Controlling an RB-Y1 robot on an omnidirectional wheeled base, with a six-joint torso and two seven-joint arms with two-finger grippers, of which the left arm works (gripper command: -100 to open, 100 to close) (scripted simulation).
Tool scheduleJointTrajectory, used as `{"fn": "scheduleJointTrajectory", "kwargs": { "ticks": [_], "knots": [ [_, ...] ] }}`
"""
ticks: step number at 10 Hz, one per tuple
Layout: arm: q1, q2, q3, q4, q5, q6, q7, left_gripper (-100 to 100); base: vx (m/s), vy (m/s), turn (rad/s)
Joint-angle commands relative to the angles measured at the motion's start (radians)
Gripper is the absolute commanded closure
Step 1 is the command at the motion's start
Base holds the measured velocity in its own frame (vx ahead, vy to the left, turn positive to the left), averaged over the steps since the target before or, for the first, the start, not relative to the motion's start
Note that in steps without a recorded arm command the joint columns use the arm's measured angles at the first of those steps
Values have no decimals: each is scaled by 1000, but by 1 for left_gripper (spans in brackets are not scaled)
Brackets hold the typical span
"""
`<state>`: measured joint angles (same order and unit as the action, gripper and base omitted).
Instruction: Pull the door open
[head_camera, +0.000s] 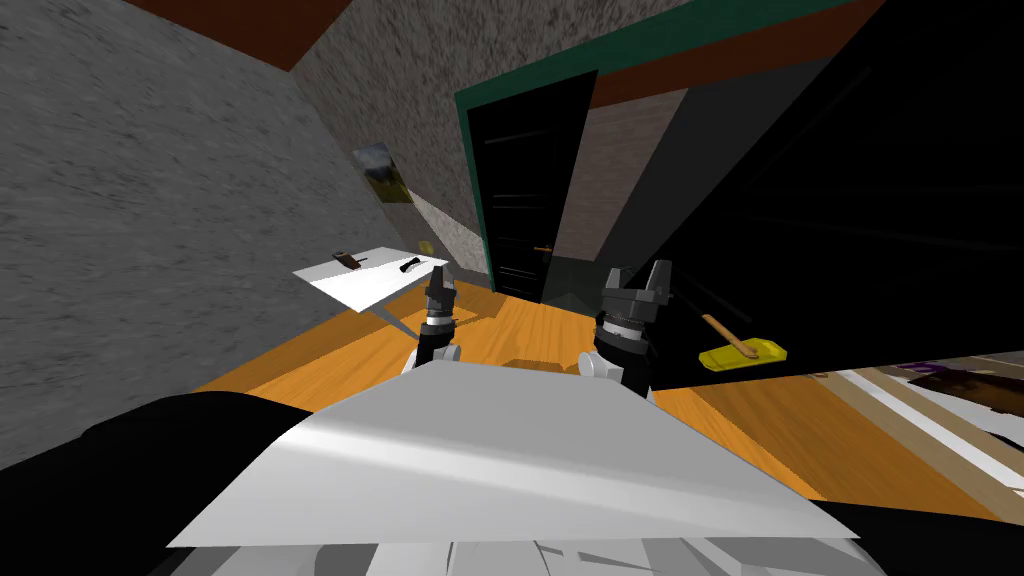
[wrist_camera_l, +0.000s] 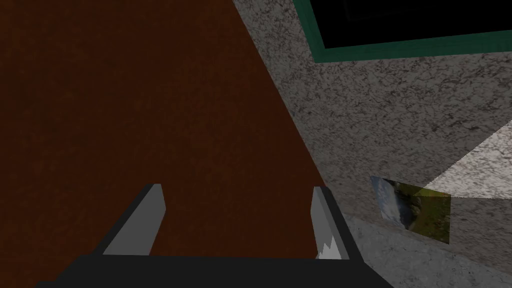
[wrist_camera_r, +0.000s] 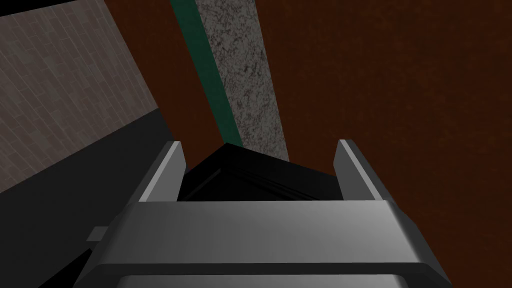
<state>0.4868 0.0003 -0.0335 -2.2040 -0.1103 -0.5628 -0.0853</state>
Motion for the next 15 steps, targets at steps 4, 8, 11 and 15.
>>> {"fn": "scheduleJointTrajectory", "kwargs": {
  "ticks": [4,8,11,15],
  "knots": [
    [-48,36,6,93,19,21,26,-100,167,-53,-76],
    [-94,65,12,183,37,41,51,-100,160,-90,-80],
    [-122,82,15,236,48,53,66,-100,106,-52,-58],
    [-162,105,20,314,63,71,87,-100,96,-55,-67]
  ]
}}
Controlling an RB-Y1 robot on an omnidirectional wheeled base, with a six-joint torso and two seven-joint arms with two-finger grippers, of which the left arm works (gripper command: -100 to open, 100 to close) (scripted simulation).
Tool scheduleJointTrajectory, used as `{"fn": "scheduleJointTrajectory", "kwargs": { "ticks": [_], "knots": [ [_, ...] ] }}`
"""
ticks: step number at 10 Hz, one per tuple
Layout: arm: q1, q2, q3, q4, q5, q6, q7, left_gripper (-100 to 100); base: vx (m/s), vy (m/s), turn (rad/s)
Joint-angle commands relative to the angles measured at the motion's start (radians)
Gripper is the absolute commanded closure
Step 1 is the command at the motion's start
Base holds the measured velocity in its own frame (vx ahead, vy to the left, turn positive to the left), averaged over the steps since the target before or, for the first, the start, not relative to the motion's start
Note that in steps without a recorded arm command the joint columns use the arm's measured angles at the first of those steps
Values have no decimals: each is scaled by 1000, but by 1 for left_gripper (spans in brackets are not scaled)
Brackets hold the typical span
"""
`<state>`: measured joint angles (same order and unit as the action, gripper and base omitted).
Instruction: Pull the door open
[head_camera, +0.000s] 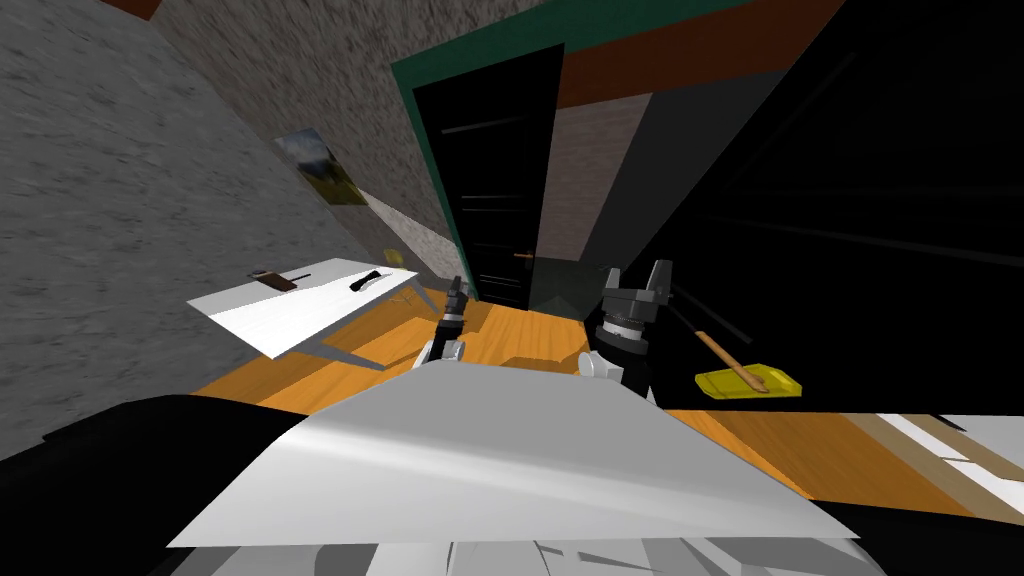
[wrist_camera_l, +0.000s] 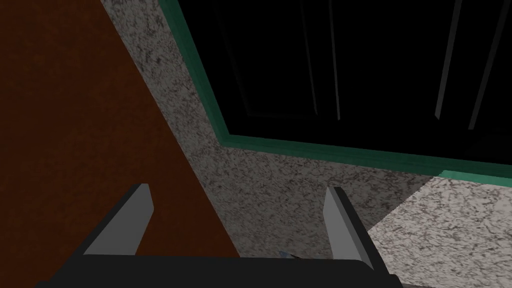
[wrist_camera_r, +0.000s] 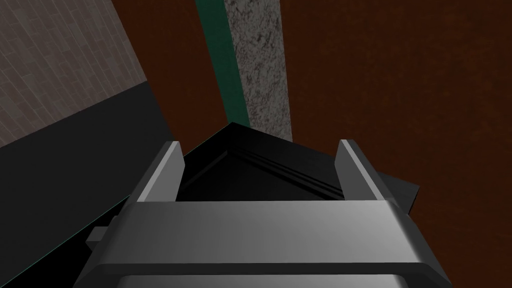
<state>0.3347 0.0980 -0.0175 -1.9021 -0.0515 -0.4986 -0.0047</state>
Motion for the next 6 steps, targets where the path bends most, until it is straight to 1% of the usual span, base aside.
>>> {"fn": "scheduleJointTrajectory", "kwargs": {
  "ticks": [1,2,4,6],
  "knots": [
    [-20,13,5,31,8,11,12,-100,122,-54,-70],
    [-41,24,8,73,17,21,24,-100,155,-79,-134],
    [-63,36,11,115,25,30,35,-100,148,-75,-79],
    [-85,48,13,158,34,40,47,-100,105,-62,-74]
  ]
}}
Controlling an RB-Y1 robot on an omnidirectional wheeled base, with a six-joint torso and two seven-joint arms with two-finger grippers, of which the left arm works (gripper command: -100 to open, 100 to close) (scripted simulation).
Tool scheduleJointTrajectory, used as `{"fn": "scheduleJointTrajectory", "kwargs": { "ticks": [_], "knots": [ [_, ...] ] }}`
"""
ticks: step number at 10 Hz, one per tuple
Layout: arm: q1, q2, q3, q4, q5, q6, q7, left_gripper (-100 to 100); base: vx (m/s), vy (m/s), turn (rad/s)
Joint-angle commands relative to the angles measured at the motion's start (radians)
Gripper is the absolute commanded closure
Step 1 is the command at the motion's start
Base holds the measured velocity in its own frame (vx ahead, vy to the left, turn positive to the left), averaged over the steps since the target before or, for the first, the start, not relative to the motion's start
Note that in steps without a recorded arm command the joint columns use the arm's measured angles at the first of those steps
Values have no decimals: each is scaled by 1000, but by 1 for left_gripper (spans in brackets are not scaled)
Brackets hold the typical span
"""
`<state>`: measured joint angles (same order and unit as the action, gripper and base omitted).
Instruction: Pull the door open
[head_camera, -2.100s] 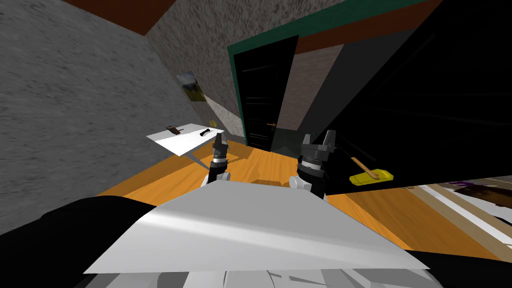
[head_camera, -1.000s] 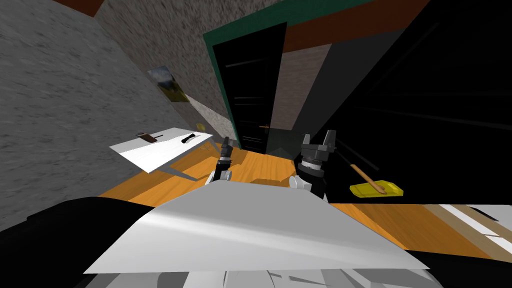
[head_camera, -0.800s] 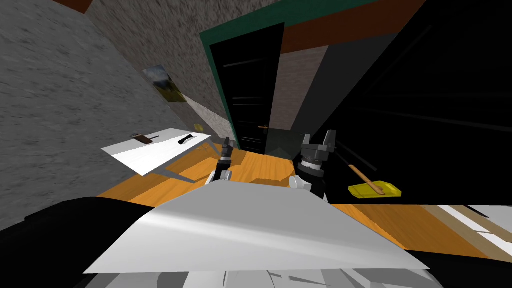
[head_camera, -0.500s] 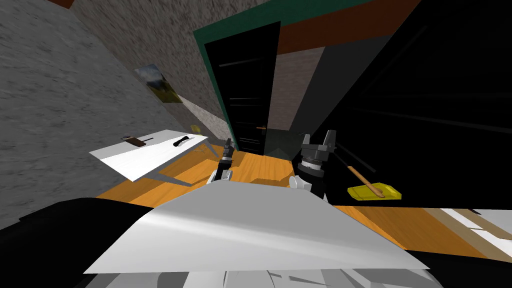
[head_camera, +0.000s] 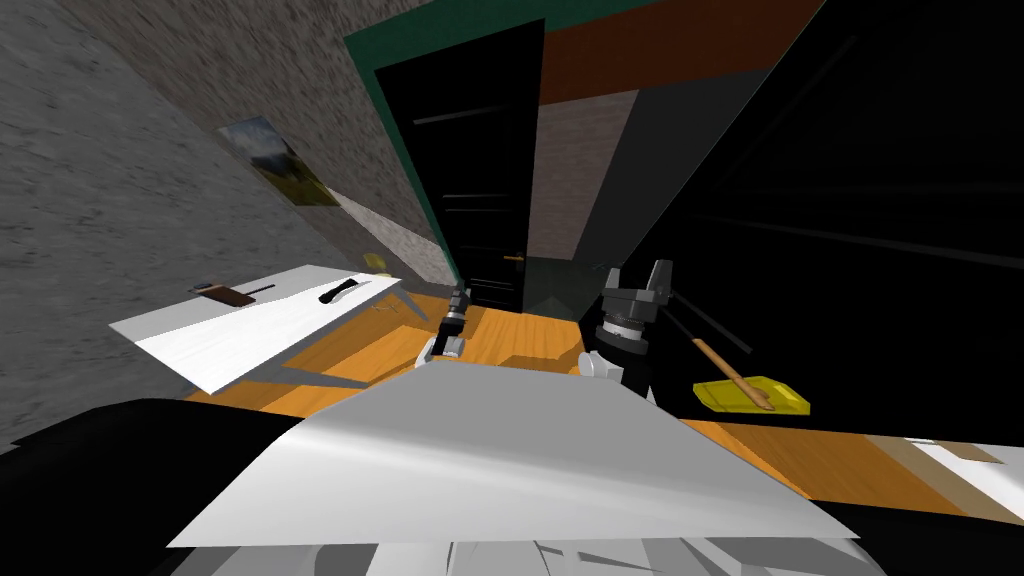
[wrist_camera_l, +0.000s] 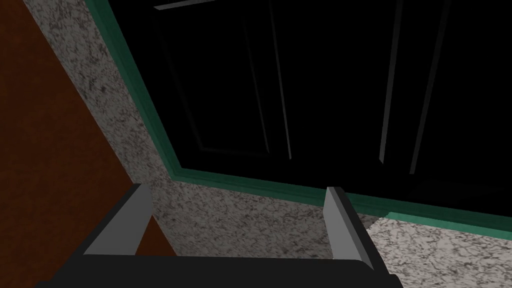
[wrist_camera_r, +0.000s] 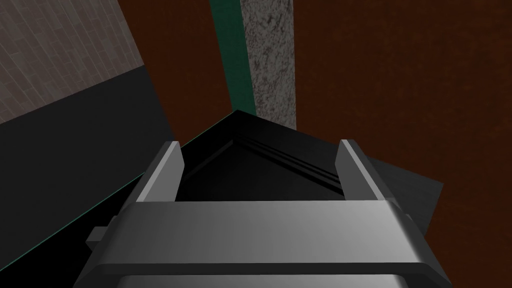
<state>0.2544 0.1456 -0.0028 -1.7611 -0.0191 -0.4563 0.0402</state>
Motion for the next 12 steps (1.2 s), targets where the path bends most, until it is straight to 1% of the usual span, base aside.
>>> {"fn": "scheduleJointTrajectory", "kwargs": {
  "ticks": [1,12],
  "knots": [
    [-15,6,0,38,6,2,8,-100,126,-64,-69],
    [-135,67,15,270,52,55,73,-100,109,-52,-74]
  ]
}}
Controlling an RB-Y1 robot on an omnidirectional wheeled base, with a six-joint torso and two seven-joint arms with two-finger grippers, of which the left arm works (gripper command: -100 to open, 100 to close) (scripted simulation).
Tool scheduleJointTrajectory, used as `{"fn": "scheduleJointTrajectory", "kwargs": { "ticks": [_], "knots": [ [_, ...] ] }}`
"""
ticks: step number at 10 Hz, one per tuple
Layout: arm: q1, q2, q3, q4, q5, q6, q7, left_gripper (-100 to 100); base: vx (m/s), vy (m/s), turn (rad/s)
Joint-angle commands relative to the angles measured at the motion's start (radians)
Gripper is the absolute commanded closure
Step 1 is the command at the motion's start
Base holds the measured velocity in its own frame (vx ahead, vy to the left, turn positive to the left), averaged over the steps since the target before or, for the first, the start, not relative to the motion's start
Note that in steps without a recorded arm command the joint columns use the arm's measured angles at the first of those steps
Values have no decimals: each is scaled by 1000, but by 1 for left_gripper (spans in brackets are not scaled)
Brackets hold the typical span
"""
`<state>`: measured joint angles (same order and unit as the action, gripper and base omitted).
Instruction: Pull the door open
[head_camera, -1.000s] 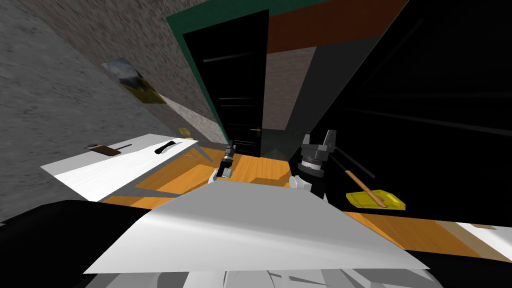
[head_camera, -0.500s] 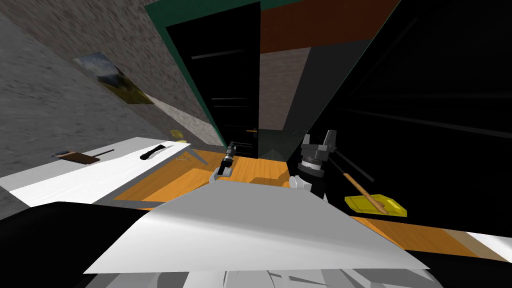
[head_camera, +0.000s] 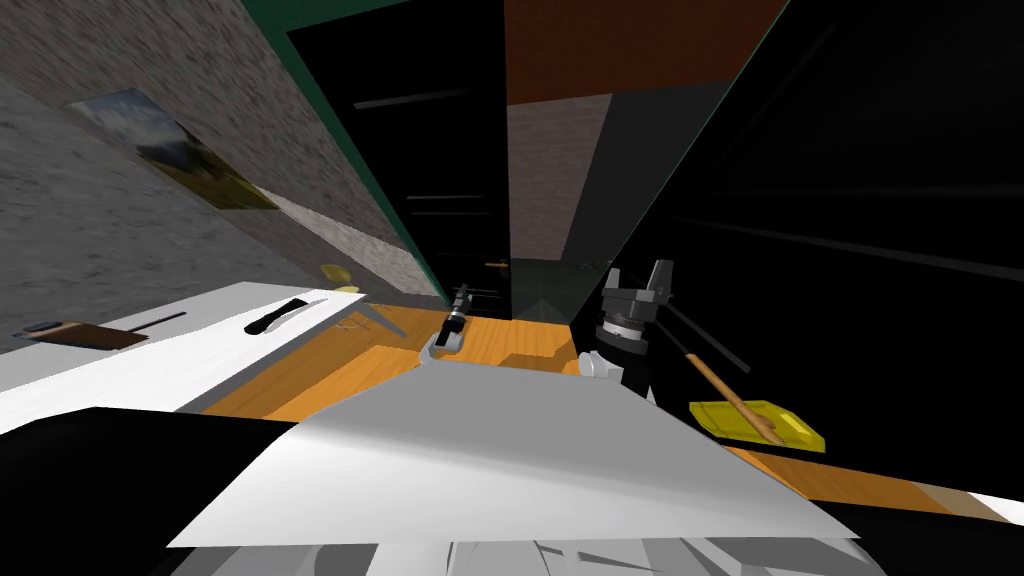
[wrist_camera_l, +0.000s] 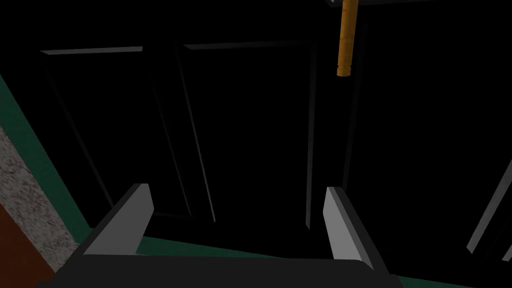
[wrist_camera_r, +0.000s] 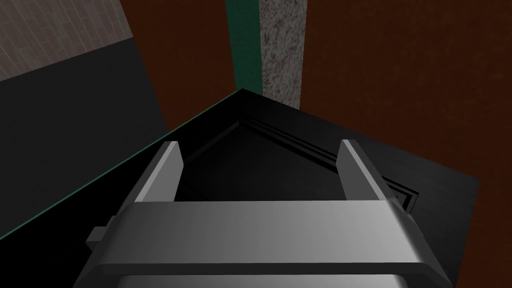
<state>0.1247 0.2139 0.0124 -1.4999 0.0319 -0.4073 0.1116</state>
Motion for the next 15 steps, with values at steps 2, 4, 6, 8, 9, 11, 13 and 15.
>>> {"fn": "scheduleJointTrajectory", "kwargs": {
  "ticks": [2,4,6,8,9,11,13,15],
  "knots": [
    [-25,9,2,48,9,14,12,-100,126,-39,-60],
    [-45,19,5,85,17,23,23,-100,109,-37,-69],
    [-63,28,7,121,24,31,33,-100,108,-43,-57],
    [-80,36,9,155,31,39,42,-100,108,-22,-57],
    [-96,44,11,185,37,46,51,-100,140,-38,-104],
    [-118,54,14,227,45,55,62,-100,163,-30,-67],
    [-136,63,16,263,53,63,72,-100,156,-20,-68],
    [-156,73,18,302,60,72,83,-100,157,-2,-64]
  ]
}}
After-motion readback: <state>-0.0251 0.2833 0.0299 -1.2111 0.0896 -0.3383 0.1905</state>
